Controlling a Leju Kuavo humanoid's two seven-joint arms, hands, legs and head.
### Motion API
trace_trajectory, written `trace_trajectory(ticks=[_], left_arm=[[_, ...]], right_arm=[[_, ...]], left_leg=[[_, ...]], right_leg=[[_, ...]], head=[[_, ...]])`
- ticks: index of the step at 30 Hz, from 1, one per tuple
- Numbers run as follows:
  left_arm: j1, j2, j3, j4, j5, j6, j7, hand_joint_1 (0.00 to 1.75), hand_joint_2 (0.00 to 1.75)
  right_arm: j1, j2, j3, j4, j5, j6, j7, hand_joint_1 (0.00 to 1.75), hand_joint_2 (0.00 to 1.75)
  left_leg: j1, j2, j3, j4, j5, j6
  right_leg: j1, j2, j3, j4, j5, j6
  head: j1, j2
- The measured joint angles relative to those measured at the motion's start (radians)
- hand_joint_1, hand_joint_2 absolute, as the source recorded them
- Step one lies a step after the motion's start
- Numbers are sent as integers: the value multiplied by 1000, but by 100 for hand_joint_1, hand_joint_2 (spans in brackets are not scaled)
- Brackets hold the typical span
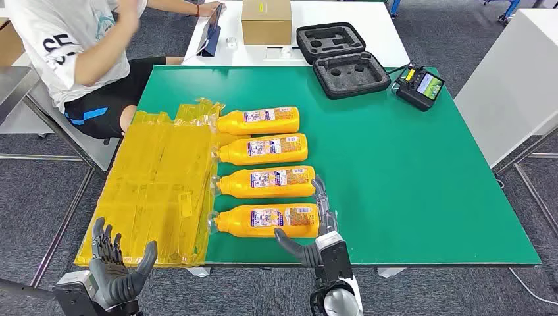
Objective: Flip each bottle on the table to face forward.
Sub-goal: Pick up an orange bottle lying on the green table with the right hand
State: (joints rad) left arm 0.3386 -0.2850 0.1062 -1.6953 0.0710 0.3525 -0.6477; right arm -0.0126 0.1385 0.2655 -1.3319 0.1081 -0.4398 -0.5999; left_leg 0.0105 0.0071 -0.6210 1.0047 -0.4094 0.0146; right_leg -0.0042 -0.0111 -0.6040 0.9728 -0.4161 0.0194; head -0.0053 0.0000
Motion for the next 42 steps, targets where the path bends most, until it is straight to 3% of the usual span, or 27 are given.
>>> trace_trajectory(ticks=[17, 23, 31, 38, 42], left_arm=[[0, 0, 0, -1, 3, 0, 0, 0, 175], [5, 0, 0, -8, 1, -1, 5, 0, 175], [6, -2, 0, -9, -12, -12, 11, 0, 175], [3, -2, -1, -9, -37, -32, 19, 0, 175], [-4, -2, -2, -9, -38, -38, 28, 0, 175]], right_arm=[[-6, -1, 0, 19, 19, 2, 33, 0, 175], [-16, -12, 0, 24, 136, 9, 116, 0, 175], [-58, -31, 24, 24, 366, 86, 269, 0, 175], [-154, -72, 89, 44, 541, 224, 452, 0, 175], [-219, -99, 123, 82, 571, 262, 488, 0, 175]], left_leg=[[0, 0, 0, 0, 0, 0], [0, 0, 0, 0, 0, 0], [0, 0, 0, 0, 0, 0], [0, 0, 0, 0, 1, 0], [0, 0, 0, 0, 1, 1]], right_leg=[[0, 0, 0, 0, 0, 0], [0, 0, 0, 0, 0, 0], [0, 0, 0, 0, 0, 0], [0, 0, 0, 0, 0, 0], [0, 0, 0, 0, 1, 0]], head=[[0, 0], [0, 0], [0, 0], [0, 0], [0, 0]])
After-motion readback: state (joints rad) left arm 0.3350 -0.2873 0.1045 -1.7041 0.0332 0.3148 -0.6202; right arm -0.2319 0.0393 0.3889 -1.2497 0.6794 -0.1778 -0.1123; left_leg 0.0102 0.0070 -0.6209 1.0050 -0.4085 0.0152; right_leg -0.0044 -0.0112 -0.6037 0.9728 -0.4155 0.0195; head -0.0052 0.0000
